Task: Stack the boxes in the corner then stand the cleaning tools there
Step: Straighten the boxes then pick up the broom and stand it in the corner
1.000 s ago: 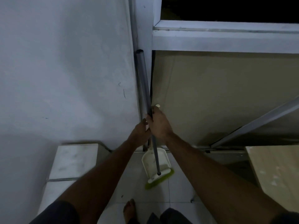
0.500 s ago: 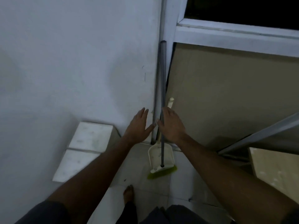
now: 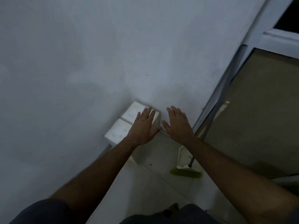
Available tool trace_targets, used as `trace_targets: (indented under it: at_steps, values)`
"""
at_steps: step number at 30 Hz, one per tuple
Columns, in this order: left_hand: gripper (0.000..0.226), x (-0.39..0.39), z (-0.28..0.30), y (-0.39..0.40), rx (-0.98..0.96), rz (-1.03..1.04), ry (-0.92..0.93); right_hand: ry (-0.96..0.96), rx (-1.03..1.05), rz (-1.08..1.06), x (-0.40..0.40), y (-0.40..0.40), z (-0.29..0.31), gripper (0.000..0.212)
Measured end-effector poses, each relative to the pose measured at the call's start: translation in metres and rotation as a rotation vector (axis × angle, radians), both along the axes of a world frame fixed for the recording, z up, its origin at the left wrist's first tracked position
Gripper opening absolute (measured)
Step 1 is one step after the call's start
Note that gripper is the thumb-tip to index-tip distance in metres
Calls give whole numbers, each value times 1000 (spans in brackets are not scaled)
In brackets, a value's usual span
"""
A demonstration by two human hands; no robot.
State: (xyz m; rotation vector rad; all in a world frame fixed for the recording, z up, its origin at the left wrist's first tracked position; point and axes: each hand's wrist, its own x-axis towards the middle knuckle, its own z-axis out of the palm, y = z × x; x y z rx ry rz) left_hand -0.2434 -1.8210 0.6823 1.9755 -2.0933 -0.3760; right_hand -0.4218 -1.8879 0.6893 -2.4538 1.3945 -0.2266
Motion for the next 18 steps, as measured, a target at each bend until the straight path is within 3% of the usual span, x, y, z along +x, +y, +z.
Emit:
trace_targets:
  at_steps: [3, 8, 18]
  values:
    - [83, 43, 1, 53, -21, 89, -25, 2, -2, 79, 42, 36, 2, 75]
    - [84, 103, 2, 158, -11, 202, -101, -18, -45, 195, 99, 119, 1, 66]
    - [88, 178, 24, 382, 14, 452, -159, -3, -82, 424, 188, 286, 17, 68]
